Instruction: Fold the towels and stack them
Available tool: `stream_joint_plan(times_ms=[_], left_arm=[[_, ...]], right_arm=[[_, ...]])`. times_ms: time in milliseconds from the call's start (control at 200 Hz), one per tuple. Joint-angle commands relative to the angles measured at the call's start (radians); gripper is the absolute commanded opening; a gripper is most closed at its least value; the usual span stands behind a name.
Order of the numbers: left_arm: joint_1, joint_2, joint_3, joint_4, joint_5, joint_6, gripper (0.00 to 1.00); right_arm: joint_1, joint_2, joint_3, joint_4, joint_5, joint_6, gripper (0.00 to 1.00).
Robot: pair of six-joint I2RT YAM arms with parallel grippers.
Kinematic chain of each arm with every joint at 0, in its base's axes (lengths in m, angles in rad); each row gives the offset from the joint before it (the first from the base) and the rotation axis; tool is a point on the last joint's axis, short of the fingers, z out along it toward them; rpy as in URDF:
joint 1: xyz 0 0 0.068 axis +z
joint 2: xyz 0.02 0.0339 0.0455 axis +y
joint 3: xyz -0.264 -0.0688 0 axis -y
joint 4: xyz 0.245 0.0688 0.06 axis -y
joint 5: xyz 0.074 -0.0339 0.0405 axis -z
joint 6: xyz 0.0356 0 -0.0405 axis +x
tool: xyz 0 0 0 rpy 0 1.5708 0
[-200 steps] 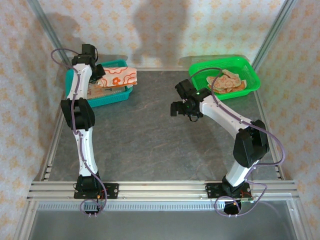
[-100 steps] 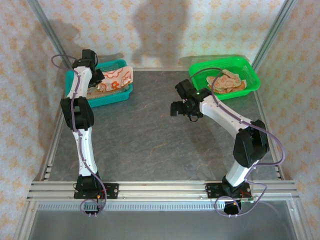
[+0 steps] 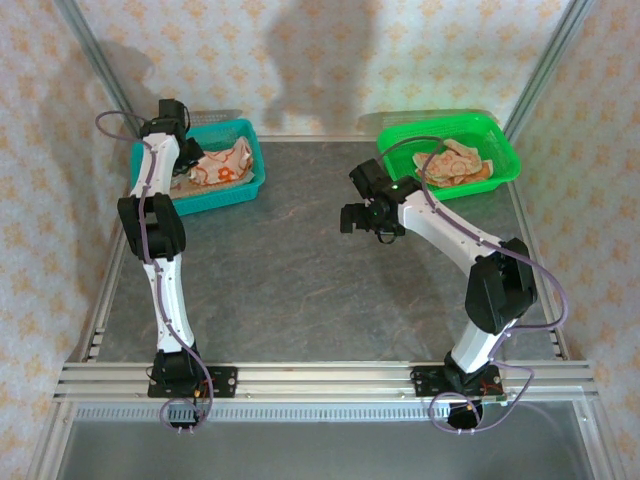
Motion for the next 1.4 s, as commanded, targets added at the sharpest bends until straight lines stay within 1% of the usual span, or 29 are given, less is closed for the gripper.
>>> stream_joint_plan(times_ms=[0, 265, 545, 761, 1046, 1126, 1181, 1211, 1236, 1341, 1371, 1396], left_arm=[[0.003, -0.086, 0.007, -0.001, 0.037, -0.016, 0.0], [0.002, -0.159, 0.018, 0.005, 0.099, -0.009, 0.0], [0.002, -0.146, 0.066, -0.032, 0.131, 0.013, 0.0], [0.003, -0.129, 0.066, -0.063, 0.13, 0.035, 0.0], [0.004, -0.084, 0.066, -0.095, 0.087, 0.083, 0.0], [0.003, -0.07, 0.066, -0.106, 0.063, 0.097, 0.13], [0.005, -0.063, 0.066, -0.112, 0.038, 0.109, 0.33], [0.005, -0.06, 0.068, -0.116, 0.018, 0.116, 0.47], [0.005, -0.058, 0.071, -0.119, 0.004, 0.12, 0.56], [0.009, -0.058, 0.077, -0.125, -0.05, 0.142, 0.75], [0.01, -0.058, 0.082, -0.128, -0.063, 0.145, 0.83], [0.01, -0.058, 0.086, -0.131, -0.073, 0.147, 0.92]], right_arm=[[-0.005, 0.008, -0.001, -0.012, 0.003, 0.012, 0.99], [-0.004, 0.014, -0.007, 0.001, -0.011, 0.013, 0.99], [-0.006, 0.019, -0.011, 0.012, -0.022, 0.015, 0.99], [-0.005, 0.019, -0.019, 0.015, -0.027, 0.018, 0.99], [-0.005, 0.008, -0.027, 0.014, -0.025, 0.019, 0.99], [-0.004, 0.004, -0.031, 0.014, -0.027, 0.019, 0.99], [-0.005, 0.001, -0.033, 0.014, -0.027, 0.019, 0.99], [-0.005, -0.003, -0.036, 0.014, -0.028, 0.019, 0.99], [-0.004, -0.005, -0.038, 0.014, -0.026, 0.019, 0.99], [-0.004, -0.014, -0.044, 0.016, -0.026, 0.019, 0.99], [-0.004, -0.016, -0.047, 0.016, -0.028, 0.019, 0.99], [-0.005, -0.017, -0.047, 0.016, -0.028, 0.019, 0.99]])
